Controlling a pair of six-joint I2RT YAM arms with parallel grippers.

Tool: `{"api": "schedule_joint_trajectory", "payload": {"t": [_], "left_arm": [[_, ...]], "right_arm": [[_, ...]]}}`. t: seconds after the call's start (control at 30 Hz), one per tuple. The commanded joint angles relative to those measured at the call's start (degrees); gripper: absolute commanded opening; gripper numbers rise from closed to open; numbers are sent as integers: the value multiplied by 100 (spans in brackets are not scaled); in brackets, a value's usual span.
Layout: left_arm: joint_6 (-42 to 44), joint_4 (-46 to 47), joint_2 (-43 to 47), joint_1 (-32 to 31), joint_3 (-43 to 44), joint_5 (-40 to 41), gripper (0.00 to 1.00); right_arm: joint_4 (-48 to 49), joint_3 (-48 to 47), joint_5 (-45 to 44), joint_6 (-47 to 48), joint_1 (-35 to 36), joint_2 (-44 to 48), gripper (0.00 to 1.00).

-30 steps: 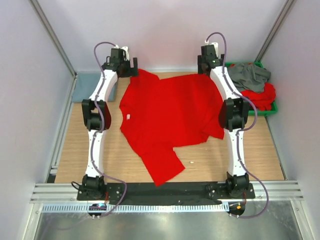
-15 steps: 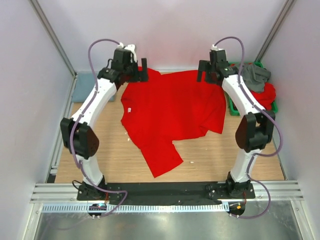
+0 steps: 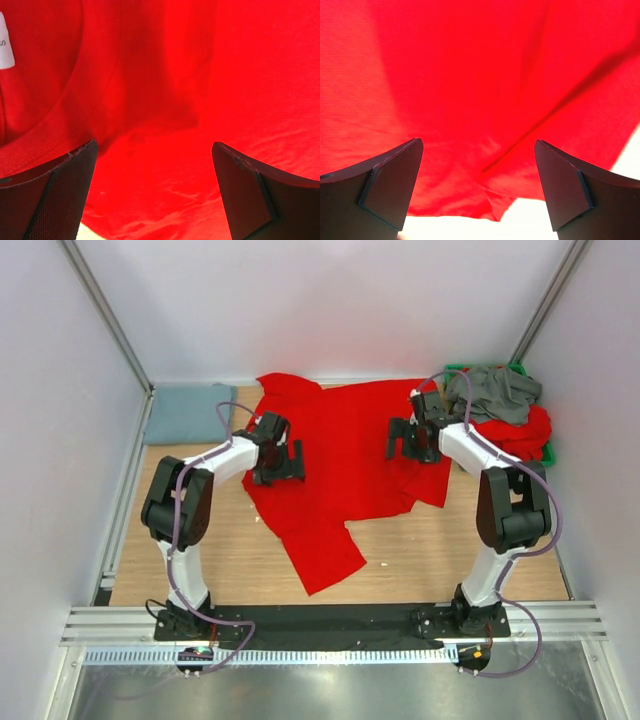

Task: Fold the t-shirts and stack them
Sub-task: Fold the tshirt

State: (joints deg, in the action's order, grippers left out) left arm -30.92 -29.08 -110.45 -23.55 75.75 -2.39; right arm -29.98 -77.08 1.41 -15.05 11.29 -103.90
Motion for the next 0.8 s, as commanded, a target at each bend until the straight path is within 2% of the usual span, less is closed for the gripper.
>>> {"api": "schedule_joint_trajectory", "payload": {"t": [0.0, 0.07, 0.23, 0.3, 0.4, 0.57, 0.77], "left_arm": [[-204, 368, 50, 35, -155, 177, 95], [-187, 333, 129, 96, -393, 580, 95], [-424, 517, 709, 623, -1605, 766, 94], [-450, 439, 893, 711, -1843, 1212, 95], [-538, 280, 1183, 869, -2072, 1365, 95], [-564, 210, 1772, 1002, -2240, 1101, 96], [-433, -466, 2650, 606, -1775, 1153, 100]], "right_arm": [[291, 332, -428, -103, 22, 625, 100], [230, 509, -650, -217, 22, 791, 100], [133, 1159, -1133, -507, 14, 1117, 100], [141, 1500, -1274, -692, 14, 1345, 100], [185, 1976, -1415, -956, 14, 1644, 100], [466, 2853, -740, -1403, 22, 2101, 100], [765, 3821, -20, -1826, 407, 2953, 93]]}}
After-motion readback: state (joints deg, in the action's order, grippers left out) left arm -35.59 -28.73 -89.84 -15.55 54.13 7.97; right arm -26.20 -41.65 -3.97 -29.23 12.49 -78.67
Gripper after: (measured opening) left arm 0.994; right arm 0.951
